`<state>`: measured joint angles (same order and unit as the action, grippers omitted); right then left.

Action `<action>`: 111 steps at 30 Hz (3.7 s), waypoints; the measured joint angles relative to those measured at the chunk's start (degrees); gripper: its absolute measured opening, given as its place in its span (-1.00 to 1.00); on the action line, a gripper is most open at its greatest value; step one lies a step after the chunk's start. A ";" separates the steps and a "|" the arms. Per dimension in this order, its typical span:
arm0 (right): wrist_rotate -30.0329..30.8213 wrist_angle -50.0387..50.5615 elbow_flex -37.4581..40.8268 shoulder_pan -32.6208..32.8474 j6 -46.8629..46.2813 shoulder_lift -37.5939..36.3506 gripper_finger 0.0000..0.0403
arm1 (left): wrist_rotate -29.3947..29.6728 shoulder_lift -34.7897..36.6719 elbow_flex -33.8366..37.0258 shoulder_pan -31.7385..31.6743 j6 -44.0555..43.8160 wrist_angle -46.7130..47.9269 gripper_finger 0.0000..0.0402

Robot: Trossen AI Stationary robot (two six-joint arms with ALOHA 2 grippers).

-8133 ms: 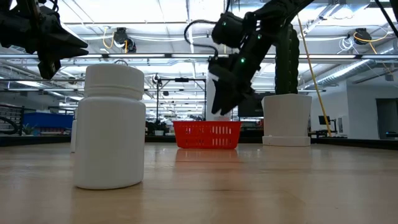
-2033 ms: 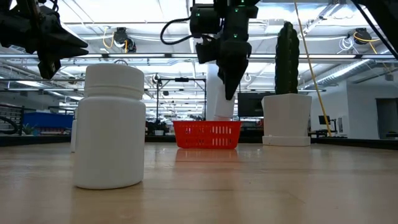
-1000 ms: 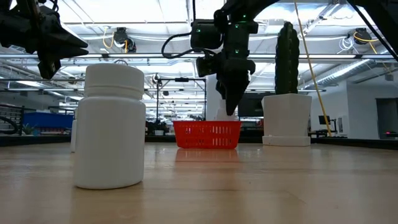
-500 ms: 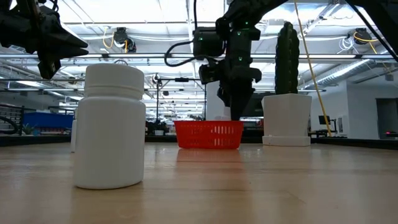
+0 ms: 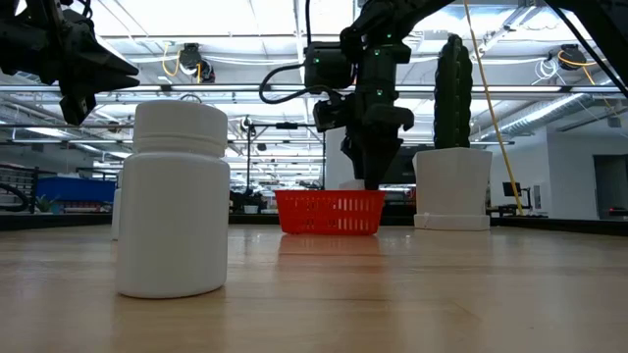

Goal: Pick and place pill bottles into a basket
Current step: Put the white medicine bottle into the red basket

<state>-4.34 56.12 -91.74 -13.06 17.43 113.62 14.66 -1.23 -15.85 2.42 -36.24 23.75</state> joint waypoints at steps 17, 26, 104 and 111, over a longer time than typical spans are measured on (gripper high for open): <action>-2.52 5.55 0.61 1.41 -11.35 -9.74 0.02 | 0.00 0.02 -0.01 0.00 0.00 -0.02 -0.62; -7.91 -13.80 15.87 4.92 -19.99 -30.80 -0.93 | -0.02 0.01 -0.01 0.01 0.00 0.01 -0.62; 4.24 -59.59 90.62 13.55 -55.74 -101.55 -0.98 | -0.06 -53.92 -57.24 0.39 3.38 22.96 0.16; 4.26 -59.56 90.62 13.55 -55.74 -101.55 -0.98 | -2.00 -68.02 -67.56 2.38 1.37 47.55 0.60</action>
<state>-0.08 -3.44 -1.13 0.49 -38.30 12.08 12.66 -69.25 -83.42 4.80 -34.87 71.30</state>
